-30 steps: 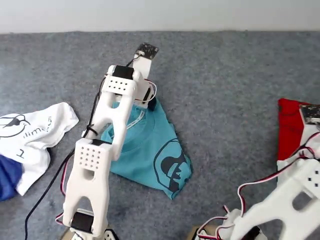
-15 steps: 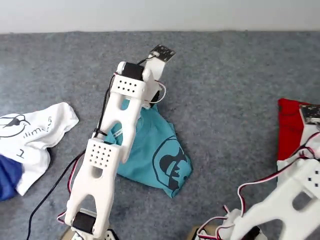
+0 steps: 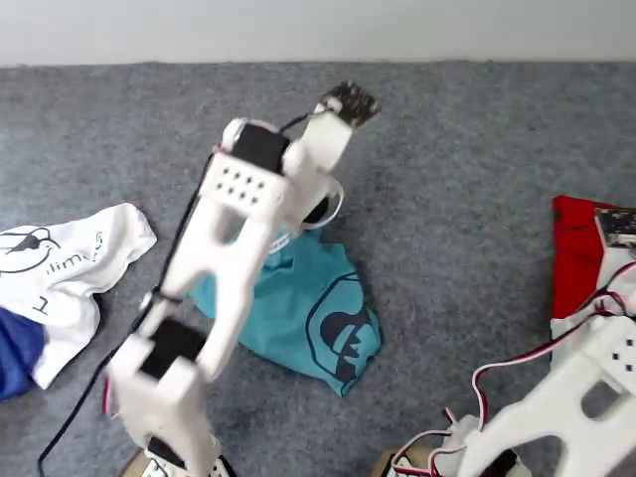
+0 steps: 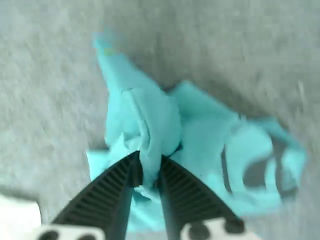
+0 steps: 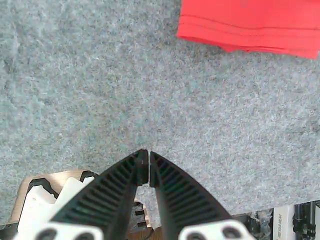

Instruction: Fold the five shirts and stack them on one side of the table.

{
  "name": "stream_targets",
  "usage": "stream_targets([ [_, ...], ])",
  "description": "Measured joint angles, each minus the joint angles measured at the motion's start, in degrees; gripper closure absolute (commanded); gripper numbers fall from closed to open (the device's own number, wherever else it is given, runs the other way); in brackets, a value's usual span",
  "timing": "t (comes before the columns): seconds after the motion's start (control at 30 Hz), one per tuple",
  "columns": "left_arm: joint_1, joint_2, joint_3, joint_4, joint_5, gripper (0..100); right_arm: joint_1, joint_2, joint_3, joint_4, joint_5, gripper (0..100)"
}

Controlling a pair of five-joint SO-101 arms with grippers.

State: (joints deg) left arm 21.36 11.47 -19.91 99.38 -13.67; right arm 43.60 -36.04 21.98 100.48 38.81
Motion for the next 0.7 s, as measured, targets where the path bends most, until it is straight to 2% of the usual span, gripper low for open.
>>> stream_targets([
  [0.13, -1.4, -14.0, 17.3, 0.0, -1.7, 99, 0.0, 0.0, 0.0, 0.0, 0.0, 99.0],
  [0.33, -9.8, -29.1, 36.9, -0.3, -1.7, 99, 0.0, 0.0, 0.0, 0.0, 0.1, 99.0],
  [0.6, -24.4, -34.6, 55.0, -7.6, -5.9, 98, -6.1, 0.0, 5.0, 0.0, 0.0, 99.0],
  [0.7, -29.1, -34.7, 57.1, -9.4, -7.0, 90, -8.3, 0.0, 6.4, 0.0, 0.0, 99.0],
])
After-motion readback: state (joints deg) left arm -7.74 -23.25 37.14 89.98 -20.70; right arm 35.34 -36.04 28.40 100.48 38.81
